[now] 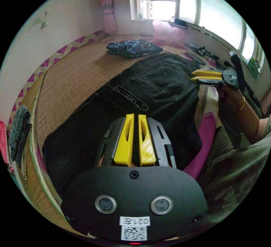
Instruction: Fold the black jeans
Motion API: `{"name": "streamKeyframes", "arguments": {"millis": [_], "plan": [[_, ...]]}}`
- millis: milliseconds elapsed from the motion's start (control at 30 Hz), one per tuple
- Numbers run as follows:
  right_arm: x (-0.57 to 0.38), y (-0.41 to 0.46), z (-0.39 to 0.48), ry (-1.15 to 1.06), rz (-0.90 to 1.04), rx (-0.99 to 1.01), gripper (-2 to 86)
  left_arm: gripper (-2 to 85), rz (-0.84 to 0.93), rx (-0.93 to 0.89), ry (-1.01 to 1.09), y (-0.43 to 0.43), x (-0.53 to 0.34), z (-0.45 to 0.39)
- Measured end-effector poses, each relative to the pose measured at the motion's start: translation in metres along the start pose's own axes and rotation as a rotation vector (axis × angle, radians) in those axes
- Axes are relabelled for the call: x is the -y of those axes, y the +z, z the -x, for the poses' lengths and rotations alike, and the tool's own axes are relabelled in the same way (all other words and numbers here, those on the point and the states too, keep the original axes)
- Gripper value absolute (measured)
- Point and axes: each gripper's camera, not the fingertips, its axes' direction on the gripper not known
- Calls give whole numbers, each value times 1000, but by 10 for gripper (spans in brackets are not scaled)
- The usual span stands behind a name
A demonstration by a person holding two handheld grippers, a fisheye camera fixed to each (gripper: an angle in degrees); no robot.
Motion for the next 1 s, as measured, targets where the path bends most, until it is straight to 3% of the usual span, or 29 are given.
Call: {"name": "streamKeyframes", "arguments": {"millis": [67,200,400,567,633,700,800,900,1000], "plan": [[0,-1,11,-9,2,-38,99,-1,-48,-37,-55,-11,-7,14],[1,-6,22,-5,4,-40,99,-8,-322,-81,-270,-95,-50,76],[0,-13,23,38,-10,9,96,-9,-622,132,-647,-257,-205,210],[-5,-17,27,70,-56,5,88,-9,-603,346,-1051,-292,-363,303],[-4,-20,26,78,-56,11,84,-9,-493,260,-1181,-271,-422,343],[-2,-21,23,92,-52,23,79,-9,-425,253,-1225,-252,-446,356],[1,-24,13,134,-43,68,73,-8,-512,166,-1241,-257,-465,369],[3,-30,1,131,-42,148,78,-6,-451,199,-1208,-265,-466,376],[14,-56,-10,81,-116,160,83,-3,-559,289,-1189,-290,-476,369]]}}
